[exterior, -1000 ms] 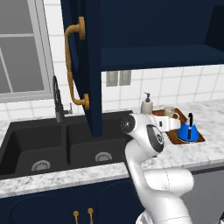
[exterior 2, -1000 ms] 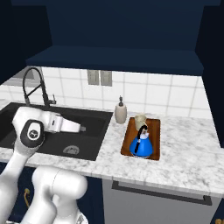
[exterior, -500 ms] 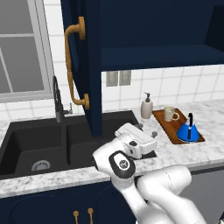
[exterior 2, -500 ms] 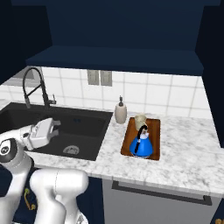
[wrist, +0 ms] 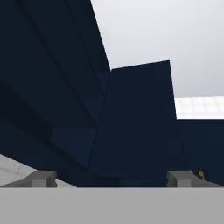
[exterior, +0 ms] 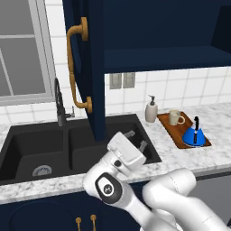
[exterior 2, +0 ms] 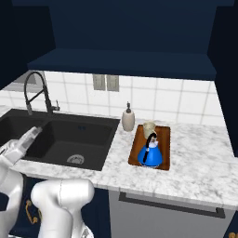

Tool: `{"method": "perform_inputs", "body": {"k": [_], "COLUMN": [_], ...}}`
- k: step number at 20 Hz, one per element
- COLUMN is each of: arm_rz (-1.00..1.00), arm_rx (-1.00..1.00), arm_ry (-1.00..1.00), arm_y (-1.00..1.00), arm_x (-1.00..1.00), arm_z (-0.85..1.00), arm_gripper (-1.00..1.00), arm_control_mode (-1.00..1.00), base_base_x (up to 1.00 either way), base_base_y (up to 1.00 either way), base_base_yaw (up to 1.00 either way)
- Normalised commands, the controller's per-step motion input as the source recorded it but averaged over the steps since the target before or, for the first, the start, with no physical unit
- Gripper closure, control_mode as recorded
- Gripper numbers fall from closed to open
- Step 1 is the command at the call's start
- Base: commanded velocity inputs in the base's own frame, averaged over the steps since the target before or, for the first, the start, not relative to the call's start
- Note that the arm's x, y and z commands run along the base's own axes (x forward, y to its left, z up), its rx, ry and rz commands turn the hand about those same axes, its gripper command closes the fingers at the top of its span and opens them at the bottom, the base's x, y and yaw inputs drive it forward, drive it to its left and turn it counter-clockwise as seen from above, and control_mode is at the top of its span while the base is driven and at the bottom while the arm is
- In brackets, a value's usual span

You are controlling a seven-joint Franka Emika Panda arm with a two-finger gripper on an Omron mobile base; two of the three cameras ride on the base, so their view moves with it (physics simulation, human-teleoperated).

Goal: Pick the kettle from the counter and place it on the tray. Then pick the mug from the cabinet and place it on the tray. Then close the cabinet doors.

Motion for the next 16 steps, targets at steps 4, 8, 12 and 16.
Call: {"method": "perform_inputs", "body": {"k": [4, 8, 12, 16], "arm_rz": [-0.12, -0.09, -0.05, -0.02], "arm_rx": [-0.24, -0.22, -0.18, -0.13], "arm_ry": [0.15, 0.17, 0.15, 0.15], "arm_y": [1.00, 1.00, 0.96, 0.91], "arm_x": [0.00, 0.01, 0.09, 0.23], "arm_z": [0.19, 0.04, 0.00, 0.00], "arm_gripper": [-1.00, -1.00, -1.00, -1.00], "arm_control_mode": [-1.00, -1.00, -1.00, -1.00], "base_base_x": [0.00, 0.00, 0.00, 0.00], "base_base_y": [0.00, 0.00, 0.00, 0.00], "base_base_yaw": [0.00, 0.00, 0.00, 0.00]}}
